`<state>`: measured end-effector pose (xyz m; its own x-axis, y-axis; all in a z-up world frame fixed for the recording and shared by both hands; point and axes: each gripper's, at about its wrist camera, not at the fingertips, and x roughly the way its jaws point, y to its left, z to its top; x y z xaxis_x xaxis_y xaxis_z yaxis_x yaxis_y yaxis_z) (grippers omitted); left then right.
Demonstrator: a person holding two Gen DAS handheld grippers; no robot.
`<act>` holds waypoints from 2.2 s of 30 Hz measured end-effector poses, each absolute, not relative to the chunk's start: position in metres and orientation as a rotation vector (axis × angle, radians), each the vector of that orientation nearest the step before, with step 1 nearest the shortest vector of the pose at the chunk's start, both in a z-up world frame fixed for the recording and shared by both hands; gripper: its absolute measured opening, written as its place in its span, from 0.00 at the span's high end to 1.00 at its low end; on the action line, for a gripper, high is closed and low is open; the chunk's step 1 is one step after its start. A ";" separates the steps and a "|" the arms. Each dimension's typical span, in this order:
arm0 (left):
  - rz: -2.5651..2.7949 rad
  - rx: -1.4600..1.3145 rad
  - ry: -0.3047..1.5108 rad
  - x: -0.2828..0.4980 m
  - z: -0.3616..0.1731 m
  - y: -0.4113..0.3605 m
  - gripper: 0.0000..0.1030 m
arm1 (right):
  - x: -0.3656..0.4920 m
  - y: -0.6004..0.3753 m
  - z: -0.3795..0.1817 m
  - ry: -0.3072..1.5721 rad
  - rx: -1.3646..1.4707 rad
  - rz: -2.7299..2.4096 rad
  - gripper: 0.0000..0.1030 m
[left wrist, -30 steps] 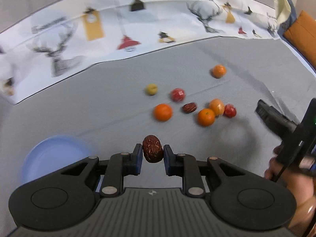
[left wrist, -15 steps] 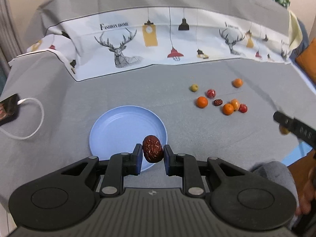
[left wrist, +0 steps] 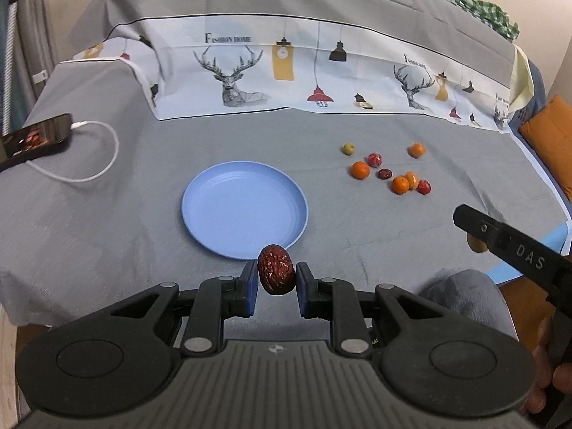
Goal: Organize fruits
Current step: 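Carry the red date with the left tool while the right tool carries the yellow fruit over the plate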
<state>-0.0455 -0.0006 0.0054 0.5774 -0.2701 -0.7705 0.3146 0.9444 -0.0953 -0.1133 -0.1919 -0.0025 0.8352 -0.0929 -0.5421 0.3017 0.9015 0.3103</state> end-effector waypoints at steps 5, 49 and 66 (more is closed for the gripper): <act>-0.327 0.028 0.876 -0.051 0.011 0.012 0.76 | -0.115 -0.182 0.003 0.541 0.381 -0.189 0.72; -0.271 -0.016 0.877 -0.007 0.008 0.033 0.76 | -0.087 -0.169 -0.009 0.574 0.306 -0.146 0.72; -0.255 -0.022 0.928 0.045 -0.018 0.037 0.76 | -0.034 -0.149 -0.033 0.648 0.215 -0.085 0.72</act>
